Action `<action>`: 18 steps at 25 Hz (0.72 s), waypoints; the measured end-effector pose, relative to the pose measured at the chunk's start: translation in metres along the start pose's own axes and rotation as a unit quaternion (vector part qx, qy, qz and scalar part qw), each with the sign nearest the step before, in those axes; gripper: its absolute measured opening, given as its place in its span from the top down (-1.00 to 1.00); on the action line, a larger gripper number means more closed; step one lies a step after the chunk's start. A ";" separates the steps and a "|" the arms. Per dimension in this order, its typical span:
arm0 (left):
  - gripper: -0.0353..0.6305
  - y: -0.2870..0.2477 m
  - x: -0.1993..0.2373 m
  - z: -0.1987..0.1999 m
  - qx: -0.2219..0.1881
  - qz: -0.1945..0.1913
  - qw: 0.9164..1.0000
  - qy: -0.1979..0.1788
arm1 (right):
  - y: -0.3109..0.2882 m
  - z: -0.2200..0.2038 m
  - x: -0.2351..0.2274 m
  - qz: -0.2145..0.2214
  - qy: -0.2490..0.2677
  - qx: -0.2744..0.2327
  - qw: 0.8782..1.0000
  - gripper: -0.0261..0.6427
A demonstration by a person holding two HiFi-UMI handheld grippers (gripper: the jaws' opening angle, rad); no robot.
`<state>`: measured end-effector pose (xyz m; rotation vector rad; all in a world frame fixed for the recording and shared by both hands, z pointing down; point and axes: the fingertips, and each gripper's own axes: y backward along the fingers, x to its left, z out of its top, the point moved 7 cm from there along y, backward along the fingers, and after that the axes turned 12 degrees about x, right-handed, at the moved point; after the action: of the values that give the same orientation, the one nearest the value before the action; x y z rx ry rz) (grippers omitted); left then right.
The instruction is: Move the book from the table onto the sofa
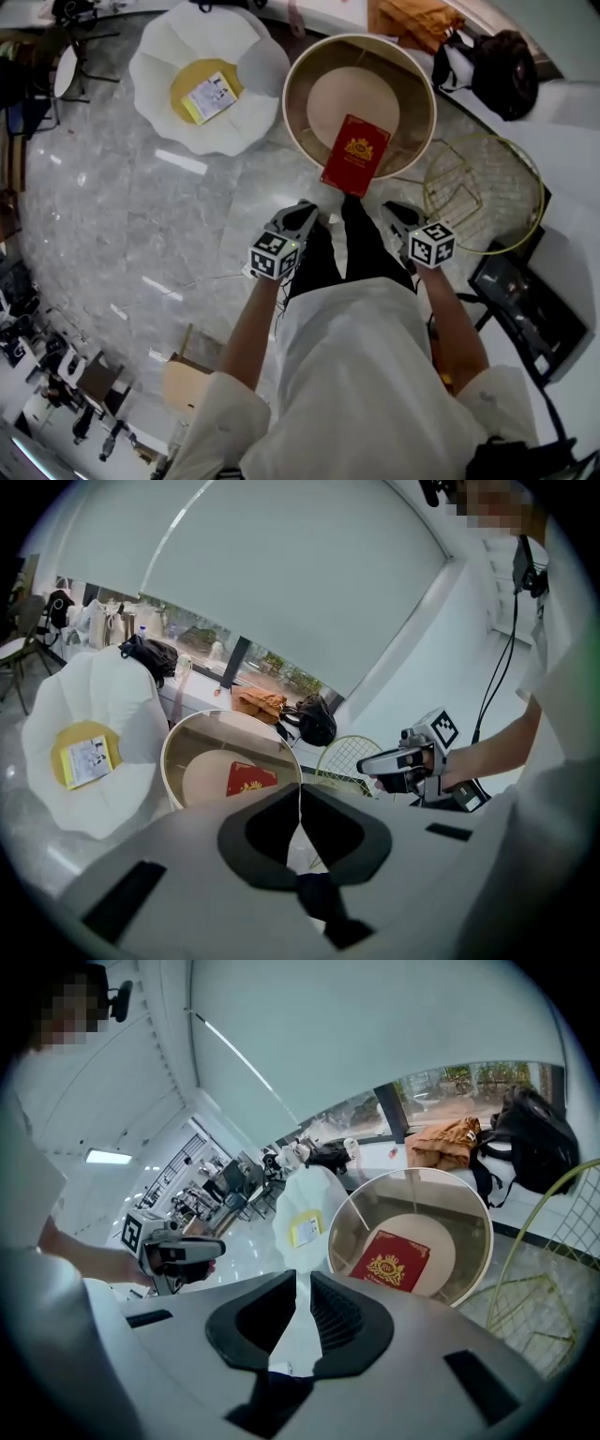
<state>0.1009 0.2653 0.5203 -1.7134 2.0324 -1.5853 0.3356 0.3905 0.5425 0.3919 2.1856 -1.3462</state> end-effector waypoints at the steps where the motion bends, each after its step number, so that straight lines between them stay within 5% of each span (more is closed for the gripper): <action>1: 0.88 -0.009 0.002 0.000 0.002 -0.002 1.000 0.003 | -0.005 -0.001 -0.007 0.005 -0.002 0.006 1.000 0.78; 18: 0.63 -0.136 0.076 -0.044 0.050 0.016 0.996 0.070 | -0.118 -0.053 -0.115 0.055 -0.083 0.088 0.991 0.57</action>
<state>0.1402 0.2552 0.6769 -1.5687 1.9915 -1.8106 0.3543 0.3873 0.7151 0.4426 1.8898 -1.4600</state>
